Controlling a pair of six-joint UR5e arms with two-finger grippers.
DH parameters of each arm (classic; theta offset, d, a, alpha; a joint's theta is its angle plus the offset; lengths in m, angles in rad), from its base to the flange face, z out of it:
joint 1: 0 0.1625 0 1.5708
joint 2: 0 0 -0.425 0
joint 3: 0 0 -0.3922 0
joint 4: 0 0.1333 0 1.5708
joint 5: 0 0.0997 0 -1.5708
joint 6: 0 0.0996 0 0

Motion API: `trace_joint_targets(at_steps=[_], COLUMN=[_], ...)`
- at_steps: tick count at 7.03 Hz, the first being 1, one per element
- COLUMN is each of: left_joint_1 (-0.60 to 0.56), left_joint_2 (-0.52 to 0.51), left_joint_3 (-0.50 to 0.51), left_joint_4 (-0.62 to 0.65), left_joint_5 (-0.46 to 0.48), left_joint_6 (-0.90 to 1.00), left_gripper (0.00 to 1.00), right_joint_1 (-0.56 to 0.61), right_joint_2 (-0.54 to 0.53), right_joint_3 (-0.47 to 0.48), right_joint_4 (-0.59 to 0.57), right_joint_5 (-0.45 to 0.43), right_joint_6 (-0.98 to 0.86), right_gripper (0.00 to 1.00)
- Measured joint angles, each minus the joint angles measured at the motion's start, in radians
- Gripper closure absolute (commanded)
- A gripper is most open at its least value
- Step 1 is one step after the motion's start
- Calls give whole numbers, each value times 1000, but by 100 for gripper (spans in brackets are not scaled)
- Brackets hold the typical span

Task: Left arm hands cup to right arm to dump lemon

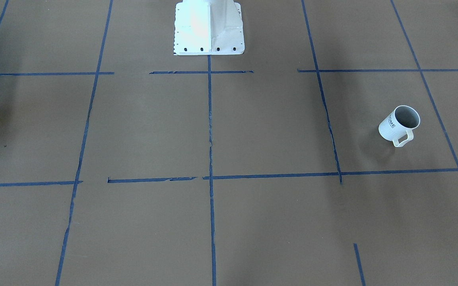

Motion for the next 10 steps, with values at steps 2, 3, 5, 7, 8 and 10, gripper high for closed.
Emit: trace_joint_targets(at_steps=[2,3,5,7,8,10], left_joint_1=[1,4,24,30,37,144], left_joint_2=[1,4,-29,-77,-81,-74], left_joint_3=[-6,-12,-14,-20,-32,-41], left_joint_4=[1,2,-14,-51,-77,-176], left_joint_5=[0,2,7,-5,-11,-10], left_joint_6=[1,0,-4,-12,-38,-262], left_gripper=[0,0,0,0,0,0], right_joint_1=[0,-1,-1,-2,-2,-2], right_joint_2=[4,6,8,9,9,9], right_joint_3=[1,1,2,3,3,3], right_joint_4=[0,0,1,0,0,0], right_joint_5=[-1,-1,-2,-2,-2,-3], right_joint_6=[2,4,7,9,9,9], right_gripper=[0,0,0,0,0,0])
